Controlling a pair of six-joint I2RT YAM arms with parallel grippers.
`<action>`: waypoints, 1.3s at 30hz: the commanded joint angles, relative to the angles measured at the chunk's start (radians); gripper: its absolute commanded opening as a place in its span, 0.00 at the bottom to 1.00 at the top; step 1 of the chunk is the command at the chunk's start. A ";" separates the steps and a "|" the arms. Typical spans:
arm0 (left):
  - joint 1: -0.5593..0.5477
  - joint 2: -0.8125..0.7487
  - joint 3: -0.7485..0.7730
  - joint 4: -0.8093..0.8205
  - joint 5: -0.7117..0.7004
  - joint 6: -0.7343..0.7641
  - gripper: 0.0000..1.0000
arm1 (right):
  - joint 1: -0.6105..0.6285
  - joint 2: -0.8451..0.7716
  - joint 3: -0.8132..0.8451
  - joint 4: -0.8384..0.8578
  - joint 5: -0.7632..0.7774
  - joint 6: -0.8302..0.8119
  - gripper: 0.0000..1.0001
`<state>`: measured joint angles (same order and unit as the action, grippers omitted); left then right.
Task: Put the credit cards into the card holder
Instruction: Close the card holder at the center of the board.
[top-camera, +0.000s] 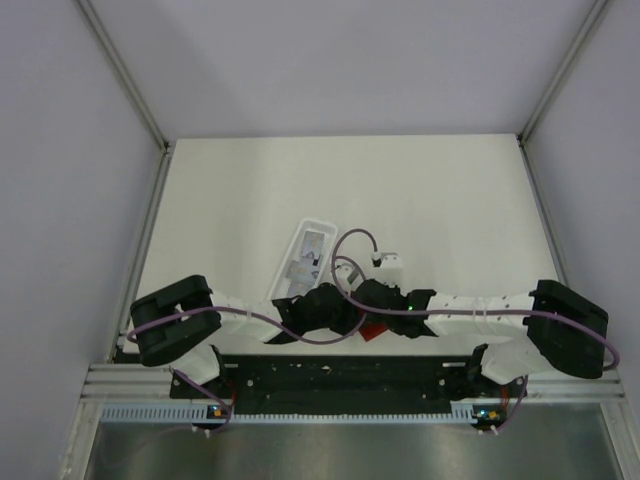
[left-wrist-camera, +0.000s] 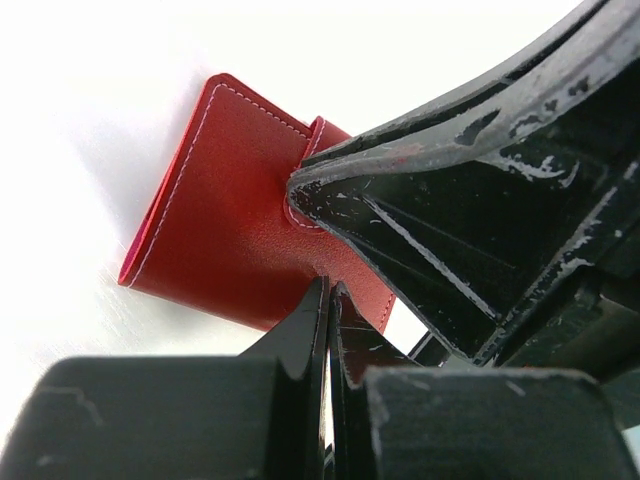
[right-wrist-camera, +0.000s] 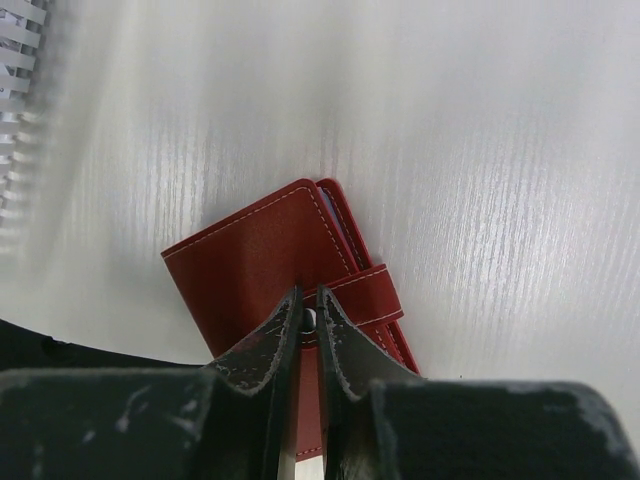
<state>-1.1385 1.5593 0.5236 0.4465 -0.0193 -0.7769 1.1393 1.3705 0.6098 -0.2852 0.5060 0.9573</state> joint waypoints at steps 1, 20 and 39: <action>0.002 -0.027 -0.031 -0.022 -0.011 -0.004 0.00 | 0.066 0.113 -0.093 -0.192 -0.161 0.064 0.08; 0.002 -0.033 -0.051 -0.008 -0.007 -0.021 0.00 | 0.212 0.130 -0.131 -0.192 -0.012 0.254 0.06; 0.002 -0.039 -0.071 0.011 -0.010 -0.042 0.00 | 0.281 0.183 -0.113 -0.230 0.035 0.304 0.06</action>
<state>-1.1385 1.5349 0.4778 0.4797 -0.0193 -0.8181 1.3613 1.4437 0.5632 -0.2588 0.8848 1.2533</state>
